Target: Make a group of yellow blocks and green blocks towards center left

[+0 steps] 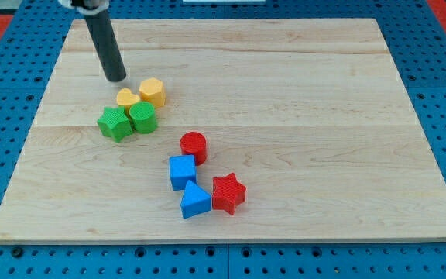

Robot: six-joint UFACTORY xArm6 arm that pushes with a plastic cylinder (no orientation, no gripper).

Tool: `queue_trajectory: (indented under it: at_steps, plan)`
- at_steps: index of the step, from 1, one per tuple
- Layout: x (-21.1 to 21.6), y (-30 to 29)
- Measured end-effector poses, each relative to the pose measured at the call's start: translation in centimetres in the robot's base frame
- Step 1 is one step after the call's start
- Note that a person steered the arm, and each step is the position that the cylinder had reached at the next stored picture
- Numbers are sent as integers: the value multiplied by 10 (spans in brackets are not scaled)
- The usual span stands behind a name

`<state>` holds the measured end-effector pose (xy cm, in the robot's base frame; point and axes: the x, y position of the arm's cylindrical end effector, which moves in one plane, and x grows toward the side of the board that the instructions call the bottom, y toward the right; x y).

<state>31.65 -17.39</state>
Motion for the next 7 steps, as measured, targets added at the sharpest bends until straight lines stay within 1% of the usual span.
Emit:
queue_trajectory:
  at_steps: [1, 2, 3, 5, 6, 7]
  plan:
    - [0, 35]
    - [24, 54]
    - [38, 86]
    - [50, 102]
    - [47, 100]
    - [33, 79]
